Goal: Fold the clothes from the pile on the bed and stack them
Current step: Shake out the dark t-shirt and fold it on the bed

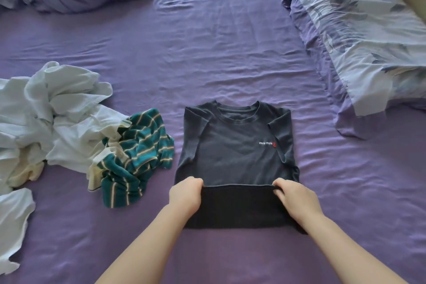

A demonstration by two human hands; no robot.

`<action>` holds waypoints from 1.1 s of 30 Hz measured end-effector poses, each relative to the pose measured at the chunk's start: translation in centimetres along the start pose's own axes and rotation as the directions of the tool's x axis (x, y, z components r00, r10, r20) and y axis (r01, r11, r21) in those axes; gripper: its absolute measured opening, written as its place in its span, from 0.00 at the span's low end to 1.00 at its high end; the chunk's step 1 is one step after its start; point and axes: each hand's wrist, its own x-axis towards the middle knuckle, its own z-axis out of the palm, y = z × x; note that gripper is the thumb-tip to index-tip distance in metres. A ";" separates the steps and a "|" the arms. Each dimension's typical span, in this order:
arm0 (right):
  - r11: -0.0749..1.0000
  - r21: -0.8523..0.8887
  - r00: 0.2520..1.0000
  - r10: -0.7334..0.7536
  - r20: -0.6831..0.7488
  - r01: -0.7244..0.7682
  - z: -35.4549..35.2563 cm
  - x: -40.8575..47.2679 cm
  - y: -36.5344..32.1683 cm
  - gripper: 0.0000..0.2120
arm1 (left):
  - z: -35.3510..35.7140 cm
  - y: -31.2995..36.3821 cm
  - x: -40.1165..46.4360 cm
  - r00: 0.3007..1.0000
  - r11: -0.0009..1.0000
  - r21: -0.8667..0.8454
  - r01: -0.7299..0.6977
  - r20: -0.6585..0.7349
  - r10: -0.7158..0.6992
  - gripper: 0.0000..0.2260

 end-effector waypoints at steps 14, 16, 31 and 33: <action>0.977 -0.167 0.975 -0.158 -0.154 0.132 -7.8 14.7 2.0 0.11 | -8.6 1.5 11.5 0.934 0.976 0.090 0.197 -0.319 -0.159 0.15; 0.973 -0.189 0.972 -0.162 -0.170 0.129 -8.3 16.6 2.3 0.11 | -9.5 1.7 13.0 0.929 0.974 0.112 0.195 -0.340 -0.147 0.17; 0.964 -0.262 0.970 -0.109 -0.216 0.050 -8.3 24.8 1.8 0.09 | -11.5 2.4 20.7 0.895 0.956 0.131 0.264 -0.403 -0.192 0.19; 0.971 -0.217 0.938 -0.164 -0.306 0.099 -7.7 24.6 1.2 0.14 | -10.7 3.0 20.9 0.880 0.962 0.094 0.255 -0.434 -0.191 0.23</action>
